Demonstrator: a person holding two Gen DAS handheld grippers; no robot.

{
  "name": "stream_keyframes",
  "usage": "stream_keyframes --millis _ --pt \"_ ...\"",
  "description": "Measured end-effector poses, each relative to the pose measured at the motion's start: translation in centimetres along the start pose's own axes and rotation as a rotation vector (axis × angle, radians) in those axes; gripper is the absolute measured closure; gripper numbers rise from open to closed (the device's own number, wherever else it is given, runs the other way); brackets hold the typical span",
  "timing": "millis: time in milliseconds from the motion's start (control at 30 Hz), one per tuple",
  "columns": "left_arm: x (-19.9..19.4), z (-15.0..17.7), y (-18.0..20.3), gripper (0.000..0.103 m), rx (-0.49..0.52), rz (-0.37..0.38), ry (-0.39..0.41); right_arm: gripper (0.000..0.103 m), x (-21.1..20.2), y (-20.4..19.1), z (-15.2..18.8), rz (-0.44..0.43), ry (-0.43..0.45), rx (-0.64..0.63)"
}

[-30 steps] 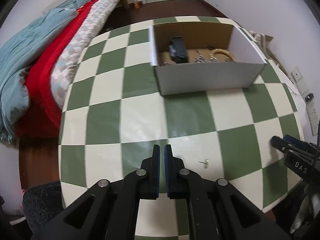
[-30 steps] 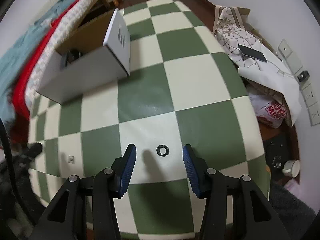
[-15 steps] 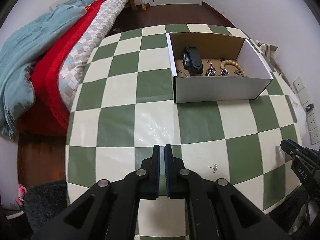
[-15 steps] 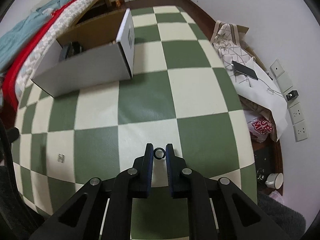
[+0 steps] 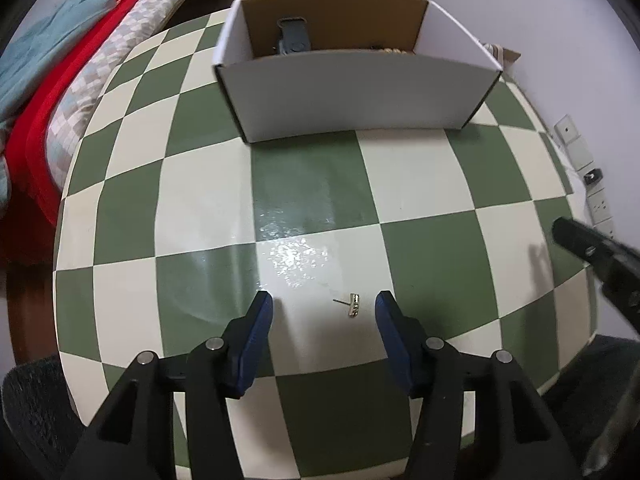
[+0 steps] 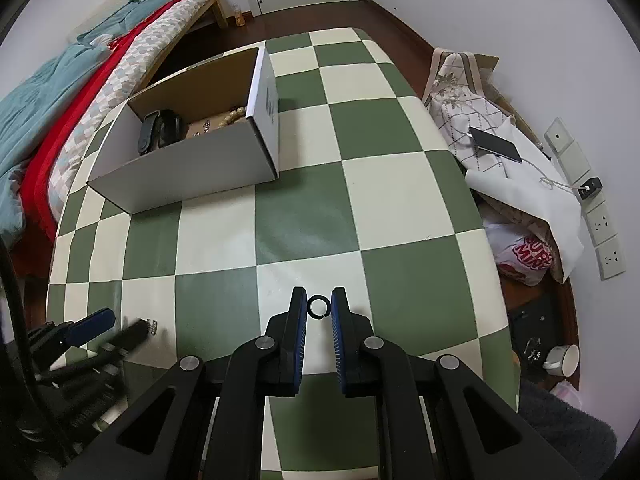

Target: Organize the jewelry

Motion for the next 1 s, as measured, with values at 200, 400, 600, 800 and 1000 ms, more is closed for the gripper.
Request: stream_keyframes --millis 200,400,600,800,1000 --pt "0.5 0.4 1.4 0.061 0.052 -0.025 0.026 0.090 0.0 0.9 -0.3 0.009 0.001 0.021" --pt "0.3 0.5 2.5 0.098 0.083 -0.007 0.044 0.090 0.2 1.4 -0.3 0.015 -0.002 0.031" --pt "-1.2 0.3 1.5 0.102 0.041 0.016 0.070 0.090 -0.3 1.3 -0.7 0.014 0.014 0.028" --pt "-4.3 -0.5 -2.5 0.102 -0.053 0.062 0.117 0.090 -1.2 1.3 -1.0 0.002 0.033 0.037" --pt "-5.4 -0.7 -4.7 0.102 -0.091 0.078 0.128 0.090 -1.4 1.3 -1.0 -0.008 0.036 0.045"
Point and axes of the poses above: each gripper's, at about its wrist camera, not at the fingertips, and x roughly the way its jaws point, y to its right, z to its underside, the point moved 4 cm from there along x, roughly the way its jaws point, and after that the axes turned 6 degrees about -y, right-handed, at the moved point
